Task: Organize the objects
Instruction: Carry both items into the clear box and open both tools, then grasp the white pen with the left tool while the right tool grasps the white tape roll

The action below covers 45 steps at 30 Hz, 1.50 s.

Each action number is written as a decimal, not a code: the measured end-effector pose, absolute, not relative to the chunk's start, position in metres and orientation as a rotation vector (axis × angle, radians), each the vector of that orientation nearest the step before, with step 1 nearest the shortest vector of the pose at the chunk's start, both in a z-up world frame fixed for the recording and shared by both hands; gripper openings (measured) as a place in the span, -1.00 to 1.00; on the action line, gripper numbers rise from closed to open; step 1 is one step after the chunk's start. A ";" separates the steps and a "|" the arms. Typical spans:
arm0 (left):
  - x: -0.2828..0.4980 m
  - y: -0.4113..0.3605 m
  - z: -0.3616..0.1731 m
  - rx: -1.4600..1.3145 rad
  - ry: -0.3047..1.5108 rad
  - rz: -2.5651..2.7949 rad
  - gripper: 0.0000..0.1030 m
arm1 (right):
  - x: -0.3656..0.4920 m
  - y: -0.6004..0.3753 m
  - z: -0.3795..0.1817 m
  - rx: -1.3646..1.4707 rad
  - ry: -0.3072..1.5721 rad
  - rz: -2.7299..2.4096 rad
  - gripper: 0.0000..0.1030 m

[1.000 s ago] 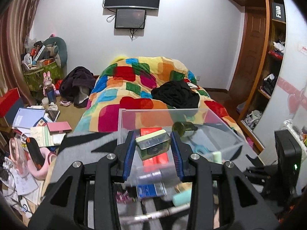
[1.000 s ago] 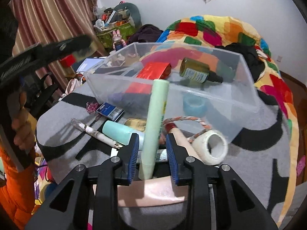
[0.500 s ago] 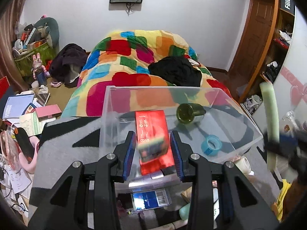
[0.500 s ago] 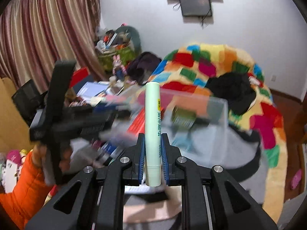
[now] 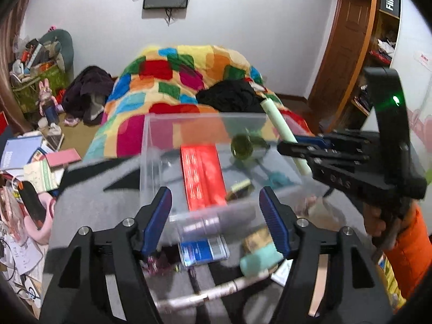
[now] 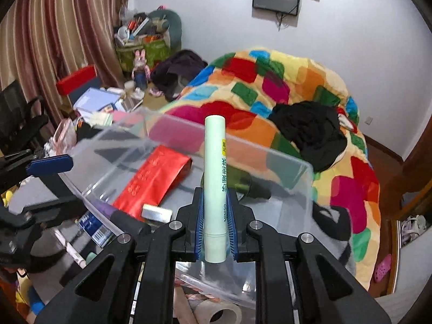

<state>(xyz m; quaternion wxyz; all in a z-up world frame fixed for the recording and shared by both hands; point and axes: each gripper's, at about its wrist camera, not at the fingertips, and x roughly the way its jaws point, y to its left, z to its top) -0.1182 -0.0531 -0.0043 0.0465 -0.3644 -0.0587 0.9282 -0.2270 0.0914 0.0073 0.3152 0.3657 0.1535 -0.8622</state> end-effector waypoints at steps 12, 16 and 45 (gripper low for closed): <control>-0.074 -0.020 -0.009 -1.097 0.061 2.798 0.44 | -0.212 0.105 0.013 0.983 0.323 -2.192 -0.58; -0.071 -0.020 -0.023 -1.155 0.090 2.777 0.44 | -0.195 0.123 0.025 0.940 0.289 -2.214 -0.42; -0.029 -0.039 -0.058 -1.320 -0.047 2.681 -0.57 | -0.188 0.176 -0.038 1.172 0.069 -2.148 -0.11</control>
